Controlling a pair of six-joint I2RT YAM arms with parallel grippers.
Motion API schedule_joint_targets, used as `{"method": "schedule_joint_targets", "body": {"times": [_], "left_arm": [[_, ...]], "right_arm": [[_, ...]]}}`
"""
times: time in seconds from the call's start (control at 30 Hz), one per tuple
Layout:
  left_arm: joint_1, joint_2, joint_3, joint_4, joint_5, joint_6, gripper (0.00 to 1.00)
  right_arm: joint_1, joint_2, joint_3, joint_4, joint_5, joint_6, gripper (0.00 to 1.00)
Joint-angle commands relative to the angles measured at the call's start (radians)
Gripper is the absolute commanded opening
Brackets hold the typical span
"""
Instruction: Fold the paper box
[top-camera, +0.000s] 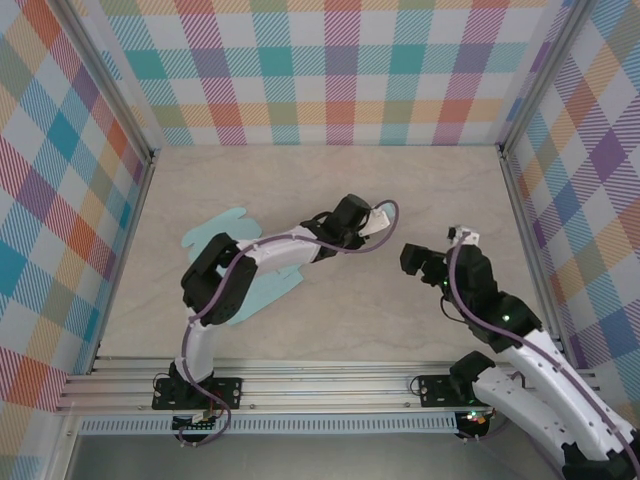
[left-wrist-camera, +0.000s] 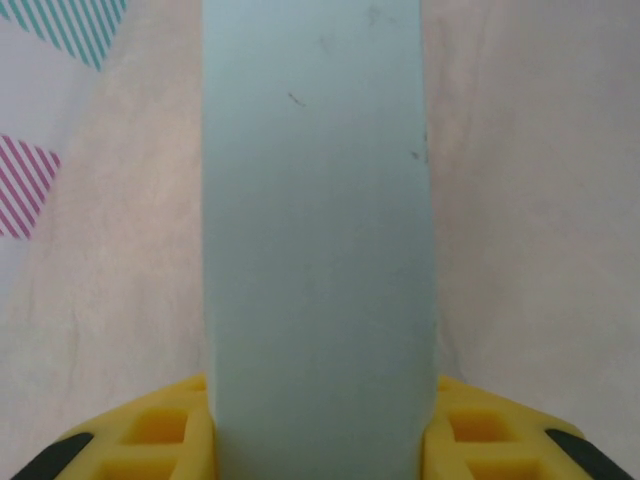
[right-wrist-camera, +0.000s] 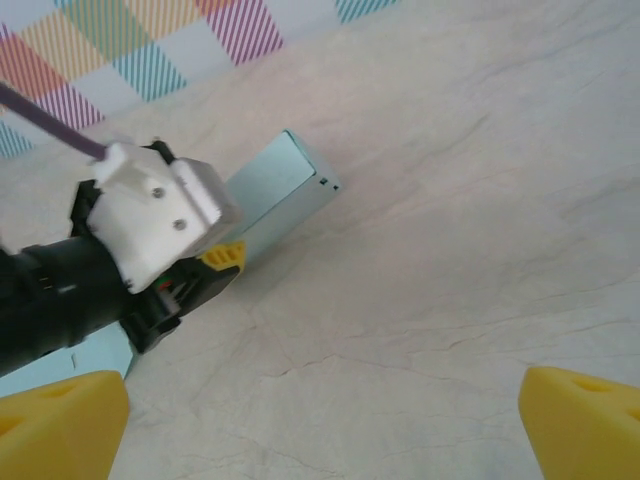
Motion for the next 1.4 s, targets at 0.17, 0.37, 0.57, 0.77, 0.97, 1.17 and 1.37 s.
{"method": "schedule_joint_targets", "body": {"times": [0.17,0.37,0.57,0.77,0.97,1.17,1.37], "left_arm": [[-0.068,0.235,0.277,0.006,-0.035,0.102,0.35],[-0.096,0.301,0.332,-0.017,-0.049,0.111,0.48],[-0.104,0.249,0.258,0.011,-0.062,0.084,0.71],[-0.104,0.064,0.069,0.127,-0.092,0.012,0.93],[-0.102,-0.196,-0.254,0.268,-0.212,-0.104,1.00],[-0.061,-0.546,-0.595,0.302,-0.388,-0.423,1.00],[0.094,-0.966,-0.851,0.120,-0.449,-0.913,1.00]], "right_arm": [[0.004,-0.124,0.077,-0.169,0.149,-0.010,1.00],[0.004,-0.139,0.122,-0.201,0.137,-0.033,1.00],[0.004,-0.125,0.163,-0.231,0.135,-0.052,1.00],[0.004,-0.116,0.177,-0.189,0.134,-0.070,1.00],[0.004,-0.061,0.209,-0.141,0.113,-0.073,1.00],[0.004,0.075,0.231,-0.050,0.005,-0.083,1.00],[0.004,0.318,0.265,0.079,-0.237,-0.100,1.00]]}}
